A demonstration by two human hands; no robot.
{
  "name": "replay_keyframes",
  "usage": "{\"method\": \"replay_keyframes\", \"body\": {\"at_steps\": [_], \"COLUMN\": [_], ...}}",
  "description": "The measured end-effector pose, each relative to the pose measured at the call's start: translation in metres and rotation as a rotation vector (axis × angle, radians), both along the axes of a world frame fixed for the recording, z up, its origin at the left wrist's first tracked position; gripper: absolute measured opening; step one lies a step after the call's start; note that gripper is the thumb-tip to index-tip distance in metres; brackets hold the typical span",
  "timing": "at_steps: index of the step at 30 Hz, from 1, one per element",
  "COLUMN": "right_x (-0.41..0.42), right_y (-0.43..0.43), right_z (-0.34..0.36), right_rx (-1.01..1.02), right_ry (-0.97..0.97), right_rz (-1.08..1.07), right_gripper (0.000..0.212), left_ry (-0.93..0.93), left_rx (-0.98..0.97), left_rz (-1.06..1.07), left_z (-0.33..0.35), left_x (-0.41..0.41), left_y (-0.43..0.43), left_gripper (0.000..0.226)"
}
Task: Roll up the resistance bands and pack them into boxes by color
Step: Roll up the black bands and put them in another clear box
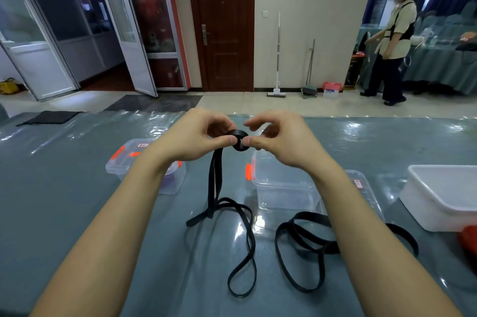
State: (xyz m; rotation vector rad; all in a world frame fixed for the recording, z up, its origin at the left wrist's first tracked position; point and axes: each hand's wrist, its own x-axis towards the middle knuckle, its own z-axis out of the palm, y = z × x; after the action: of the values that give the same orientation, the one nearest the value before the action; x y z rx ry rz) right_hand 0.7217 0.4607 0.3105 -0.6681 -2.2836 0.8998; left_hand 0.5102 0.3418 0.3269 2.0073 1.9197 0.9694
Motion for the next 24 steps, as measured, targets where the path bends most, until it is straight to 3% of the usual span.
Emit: {"method": "replay_keyframes", "body": {"at_steps": [3,12,17,20,24], "right_x": [-0.003,-0.008,-0.013,-0.013,-0.013], "right_y": [0.005,0.018,0.020,0.020,0.019], "right_z": [0.009,0.000,-0.007,-0.011,-0.013], "right_rx": [0.024,-0.104,-0.259,-0.342,-0.369], "right_ry": [-0.074,-0.033,0.112,0.221,0.417], "right_rz": [0.041,0.113,0.157,0.189,0.122], "right_gripper": [0.018,0.018,0.017,0.016,0.018], "left_ry": [0.093,0.182,0.078,0.003,-0.302], "left_rx": [-0.051,-0.098,-0.015,0.034,0.139], "left_rz": [0.004,0.035,0.049,0.017,-0.010], "left_z": [0.010,0.019,0.021,0.019,0.006], "left_x": [0.004,0.010,0.007,0.002,-0.005], "left_y": [0.005,0.013,0.016,0.017,0.019], "left_gripper": [0.010,0.014,0.027,0.024,0.025]}}
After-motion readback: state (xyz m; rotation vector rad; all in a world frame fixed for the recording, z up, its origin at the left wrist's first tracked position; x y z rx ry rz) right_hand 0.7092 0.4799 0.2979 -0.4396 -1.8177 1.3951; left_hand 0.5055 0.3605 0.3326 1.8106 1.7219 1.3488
